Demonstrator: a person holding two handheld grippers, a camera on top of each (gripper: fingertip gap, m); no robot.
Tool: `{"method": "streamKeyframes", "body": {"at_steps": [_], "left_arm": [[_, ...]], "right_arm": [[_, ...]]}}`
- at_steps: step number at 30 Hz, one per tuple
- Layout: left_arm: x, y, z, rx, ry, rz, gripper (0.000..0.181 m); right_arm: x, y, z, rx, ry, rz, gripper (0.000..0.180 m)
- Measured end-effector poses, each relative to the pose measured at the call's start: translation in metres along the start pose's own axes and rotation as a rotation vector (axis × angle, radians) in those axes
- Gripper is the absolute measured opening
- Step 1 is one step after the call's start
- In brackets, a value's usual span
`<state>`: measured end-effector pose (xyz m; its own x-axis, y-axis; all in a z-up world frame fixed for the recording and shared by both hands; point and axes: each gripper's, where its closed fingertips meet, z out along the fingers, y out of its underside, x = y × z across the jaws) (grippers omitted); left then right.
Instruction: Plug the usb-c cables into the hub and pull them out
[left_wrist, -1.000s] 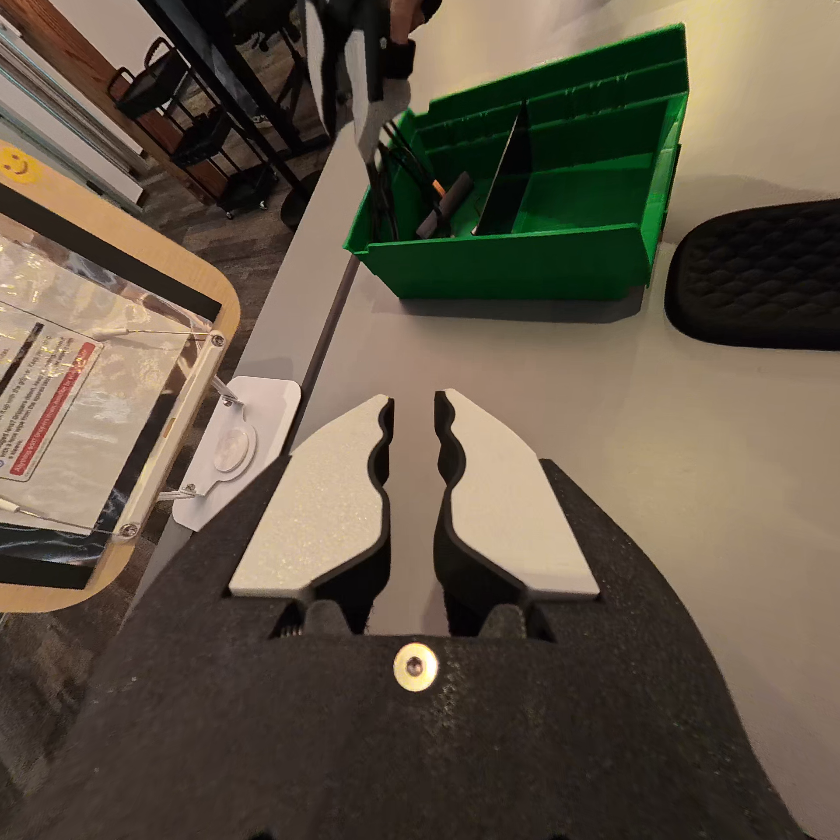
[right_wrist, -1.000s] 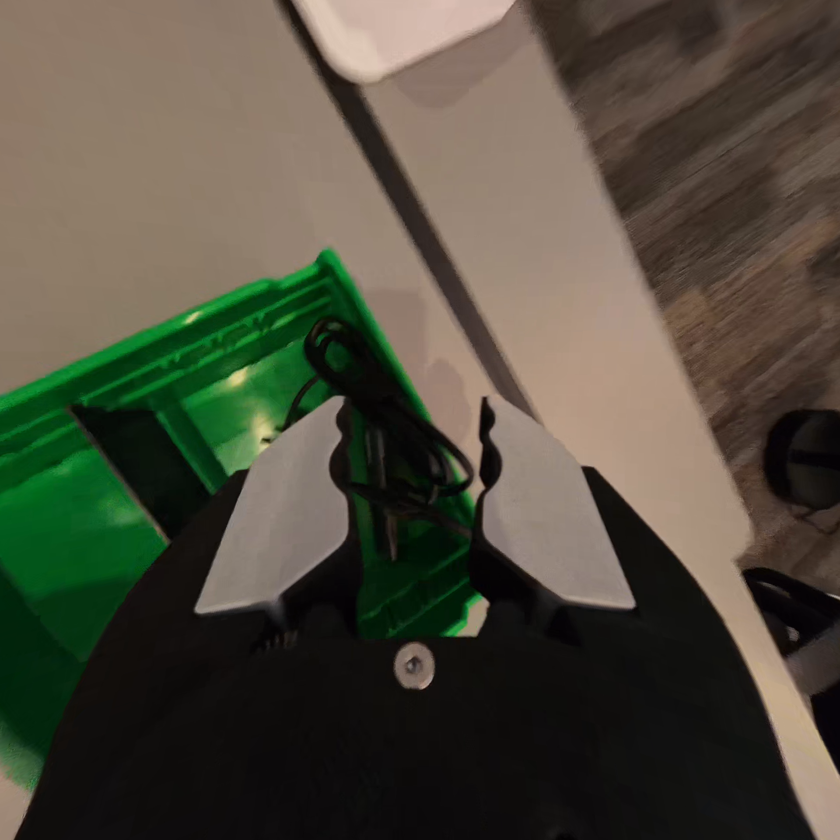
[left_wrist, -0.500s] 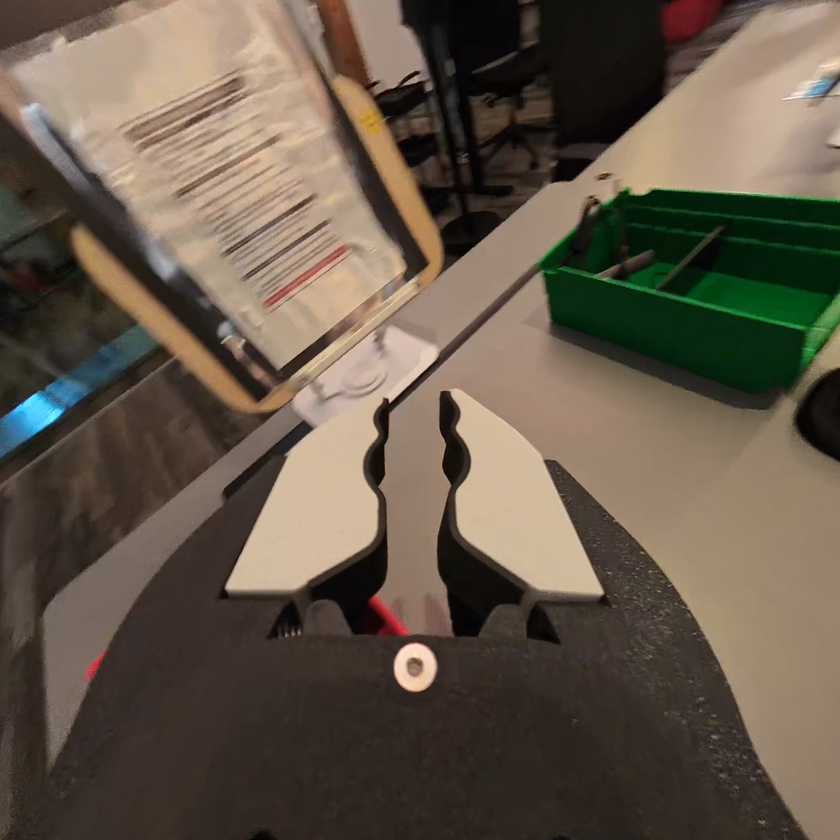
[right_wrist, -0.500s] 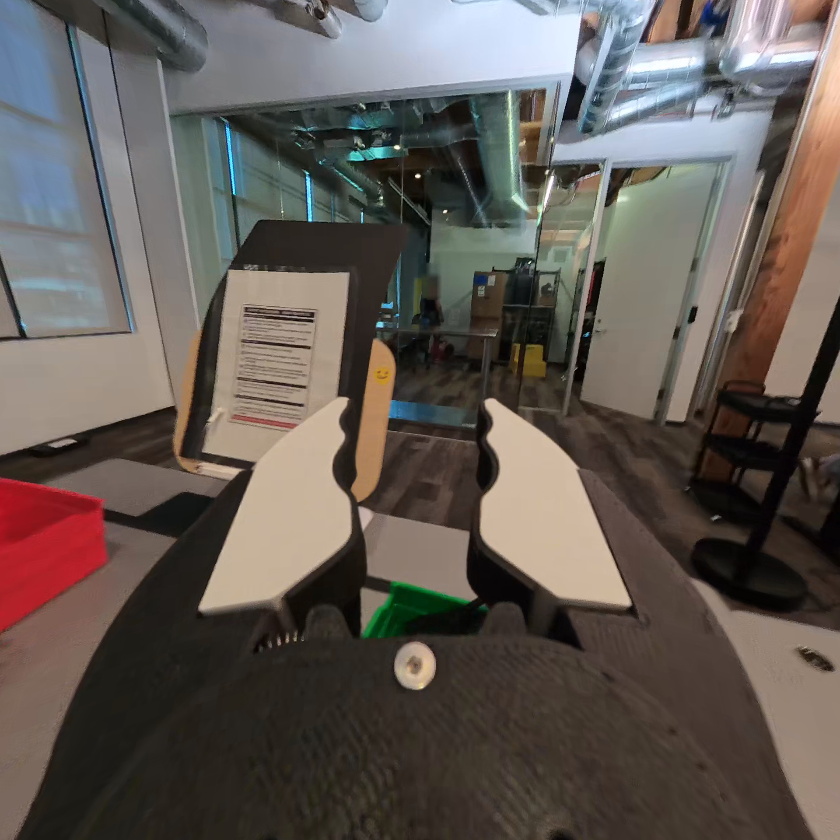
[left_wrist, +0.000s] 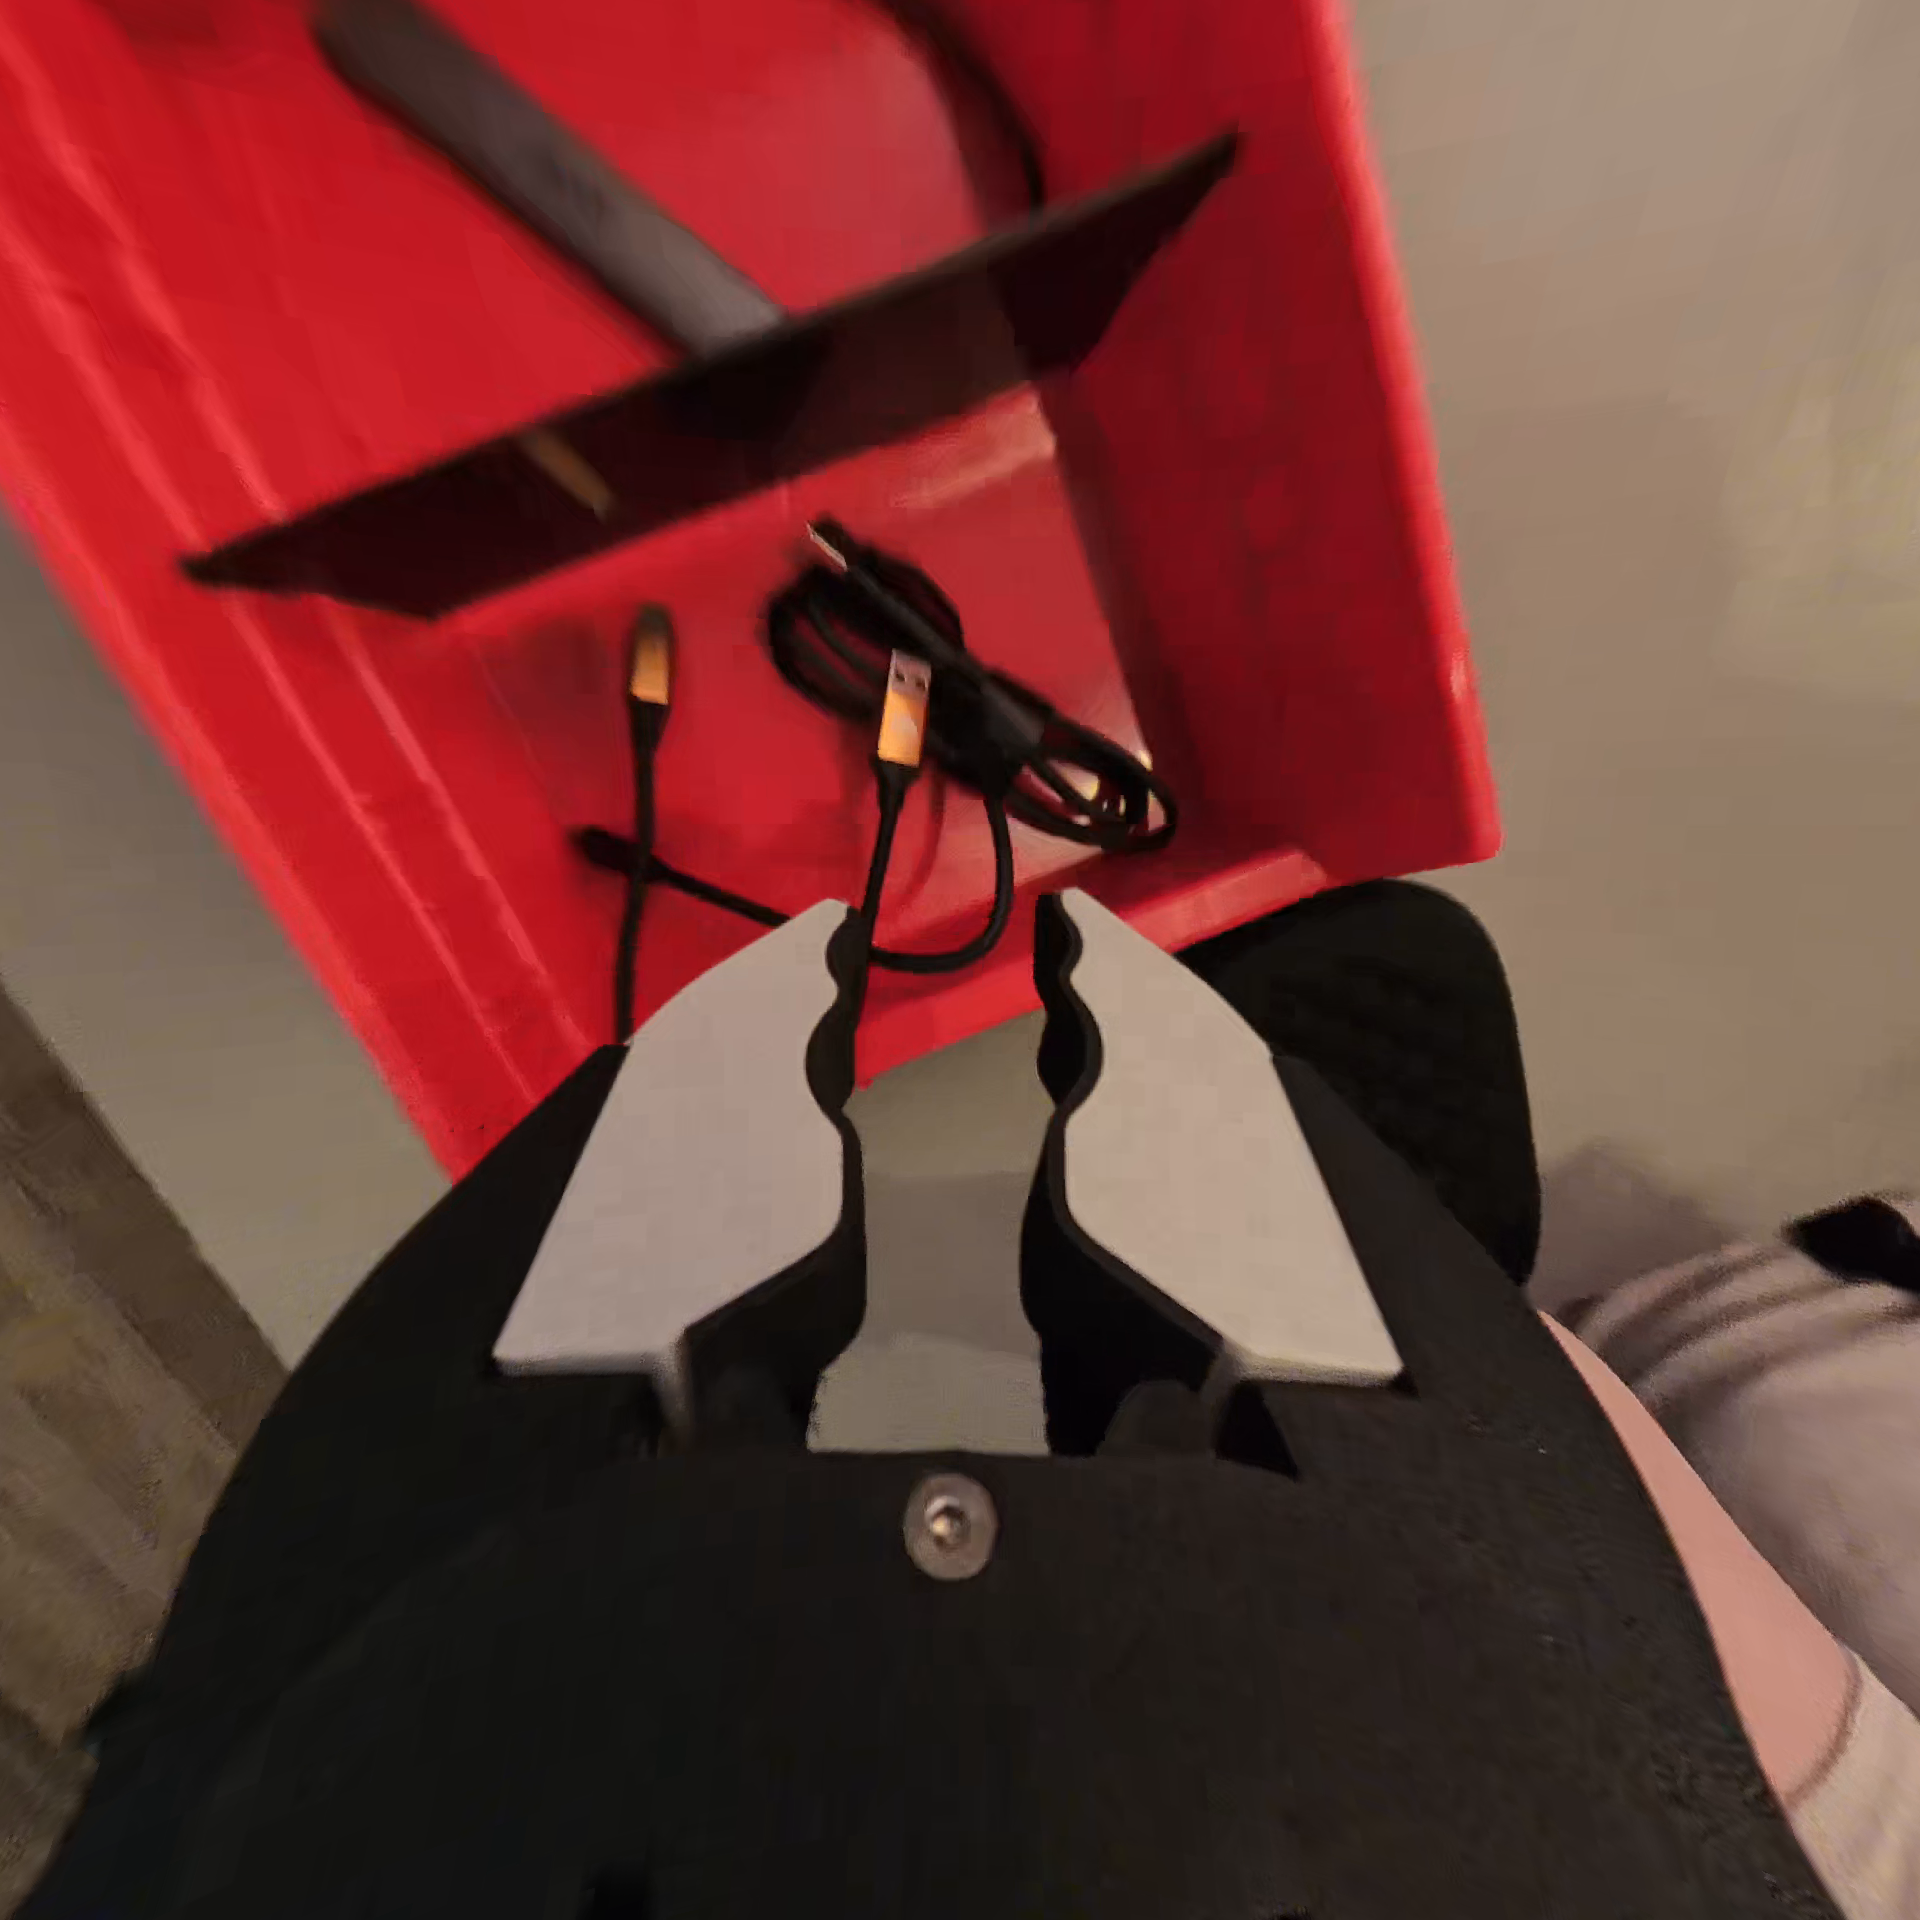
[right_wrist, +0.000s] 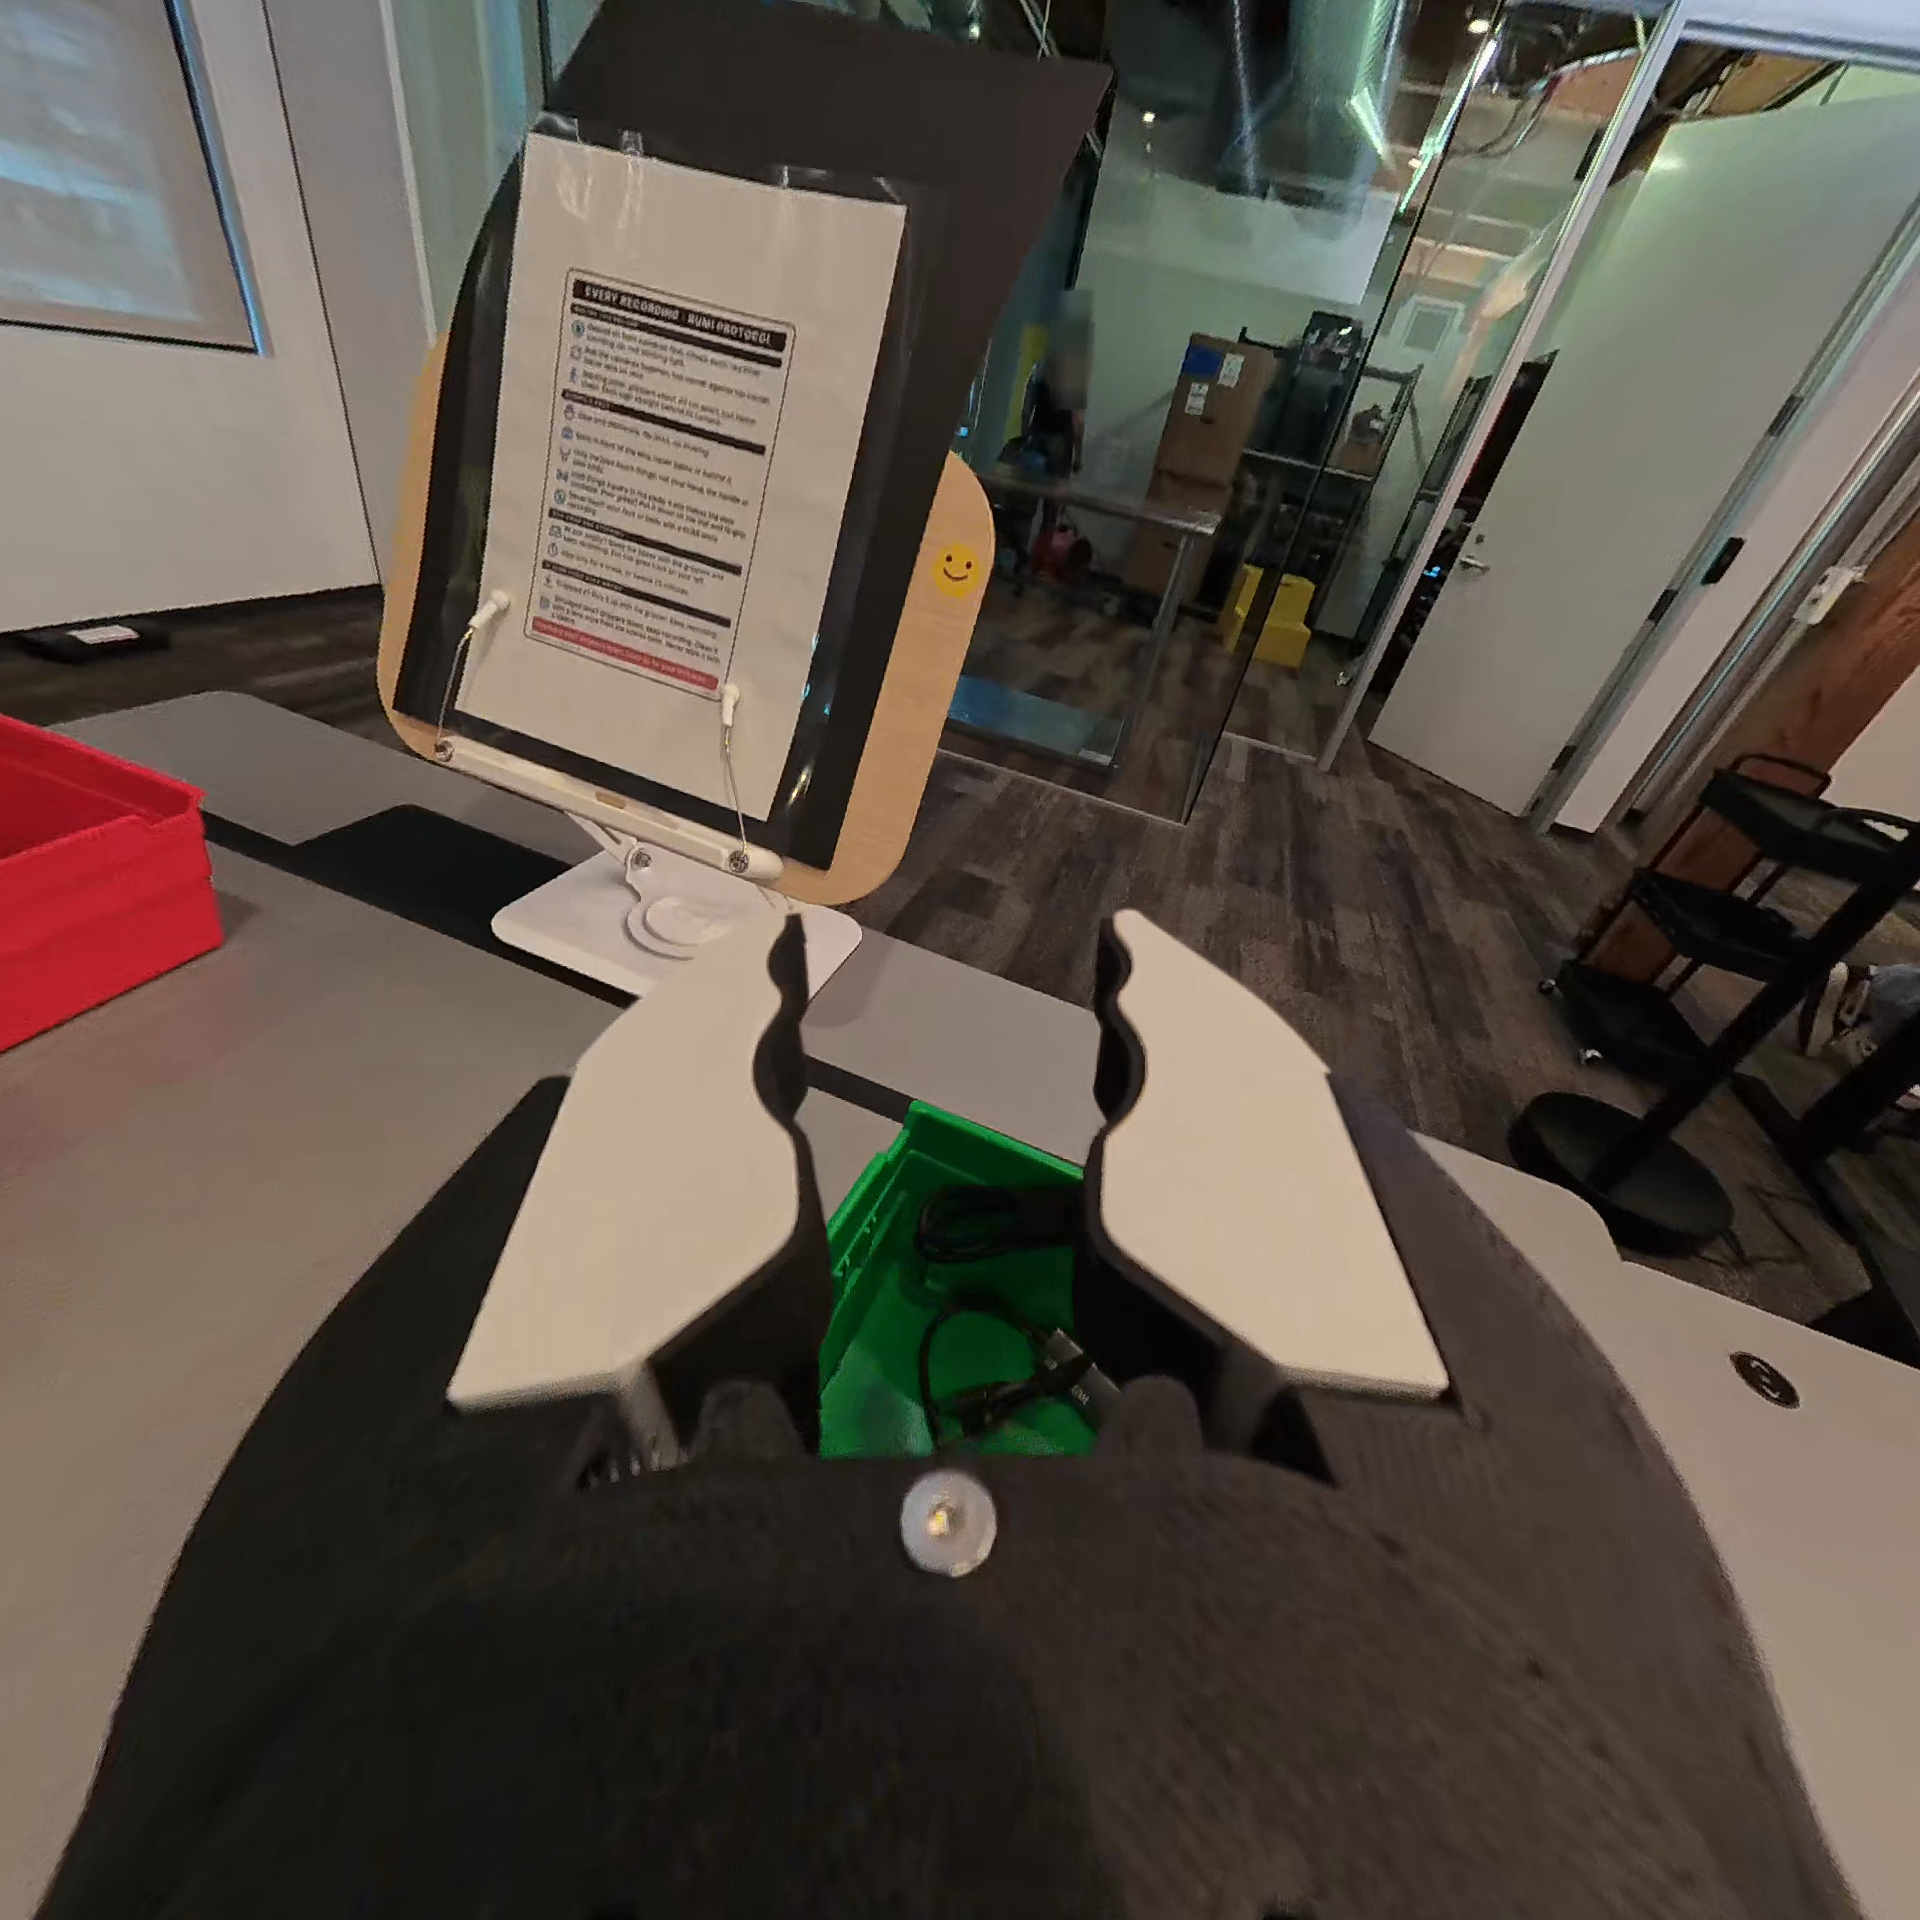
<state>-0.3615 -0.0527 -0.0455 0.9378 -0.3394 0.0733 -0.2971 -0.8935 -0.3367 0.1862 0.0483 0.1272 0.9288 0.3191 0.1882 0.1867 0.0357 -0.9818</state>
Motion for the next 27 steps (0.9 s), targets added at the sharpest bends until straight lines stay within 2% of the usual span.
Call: {"method": "streamKeyframes", "body": {"at_steps": [1,3,6,10,16,20,22,23,27], "left_arm": [[0.0,0.005,0.012,-0.065,0.035,-0.023,0.03],[0.004,0.01,0.033,-0.167,0.125,-0.052,0.026],[-0.001,0.017,0.053,-0.285,0.154,-0.115,0.025],[-0.007,0.011,0.063,-0.286,0.146,-0.104,0.017],[-0.022,0.018,0.067,-0.332,0.025,-0.048,0.02],[-0.024,0.032,0.076,-0.415,0.048,-0.08,0.019],[-0.021,0.041,0.077,-0.463,0.092,-0.106,0.004],[-0.019,0.043,0.075,-0.477,0.11,-0.133,0.004],[-0.012,0.032,0.051,-0.394,0.145,-0.244,0.003]], "right_arm": [[0.001,0.002,0.0,-0.005,-0.001,0.003,0.053],[0.002,0.005,-0.001,-0.01,-0.012,0.012,0.053],[0.003,0.009,-0.003,-0.02,-0.035,0.038,0.053],[0.006,0.01,-0.006,-0.019,-0.039,0.036,0.053],[0.006,0.009,-0.01,-0.011,-0.058,0.046,0.053],[0.008,0.012,-0.011,-0.021,-0.063,0.052,0.053],[0.011,0.015,-0.011,-0.032,-0.056,0.059,0.053],[0.012,0.016,-0.012,-0.037,-0.054,0.061,0.053],[0.013,0.017,-0.013,-0.039,-0.048,0.056,0.053]]}}
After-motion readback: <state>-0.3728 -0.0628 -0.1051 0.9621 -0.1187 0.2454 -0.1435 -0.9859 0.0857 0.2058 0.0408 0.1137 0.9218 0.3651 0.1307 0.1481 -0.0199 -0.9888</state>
